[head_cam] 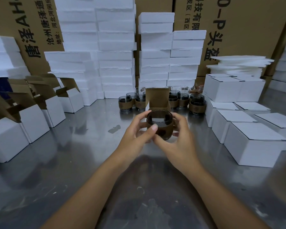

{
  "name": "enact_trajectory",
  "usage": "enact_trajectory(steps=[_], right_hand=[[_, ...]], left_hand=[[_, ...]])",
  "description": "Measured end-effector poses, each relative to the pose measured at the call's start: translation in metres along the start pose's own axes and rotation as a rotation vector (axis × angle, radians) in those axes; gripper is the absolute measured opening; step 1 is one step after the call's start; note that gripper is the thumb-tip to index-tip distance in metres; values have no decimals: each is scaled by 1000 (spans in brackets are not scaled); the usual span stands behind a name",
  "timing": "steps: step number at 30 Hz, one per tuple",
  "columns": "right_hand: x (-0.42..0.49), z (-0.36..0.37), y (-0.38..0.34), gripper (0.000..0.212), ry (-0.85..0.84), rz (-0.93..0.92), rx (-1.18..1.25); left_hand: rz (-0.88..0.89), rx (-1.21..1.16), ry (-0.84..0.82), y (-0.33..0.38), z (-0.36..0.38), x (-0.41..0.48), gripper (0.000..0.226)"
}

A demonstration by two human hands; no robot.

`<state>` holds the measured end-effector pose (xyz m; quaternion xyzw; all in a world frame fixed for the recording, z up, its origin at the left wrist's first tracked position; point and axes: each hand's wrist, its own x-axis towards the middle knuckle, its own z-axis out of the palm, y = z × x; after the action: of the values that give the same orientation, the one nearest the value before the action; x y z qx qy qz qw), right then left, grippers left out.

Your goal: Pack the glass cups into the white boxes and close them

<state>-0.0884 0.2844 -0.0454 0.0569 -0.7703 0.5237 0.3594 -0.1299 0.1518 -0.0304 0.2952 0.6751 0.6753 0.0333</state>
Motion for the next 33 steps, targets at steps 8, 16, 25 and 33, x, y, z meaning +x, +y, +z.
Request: enact_trajectory(steps=[8,16,25,33], right_hand=[[6,0,-1,57,11,238,189],[6,-1,-6,62,-93,372,241],[5,-3,-8,69,-131,459,160],[5,-1,-7,45,-104,393,221]], left_hand=[[-54,-15,26,-3,-1,4,23],[-118,43,46,-5,2,3,50],[-138,42,40,-5,4,1,58],[-128,38,51,-1,4,0,59]])
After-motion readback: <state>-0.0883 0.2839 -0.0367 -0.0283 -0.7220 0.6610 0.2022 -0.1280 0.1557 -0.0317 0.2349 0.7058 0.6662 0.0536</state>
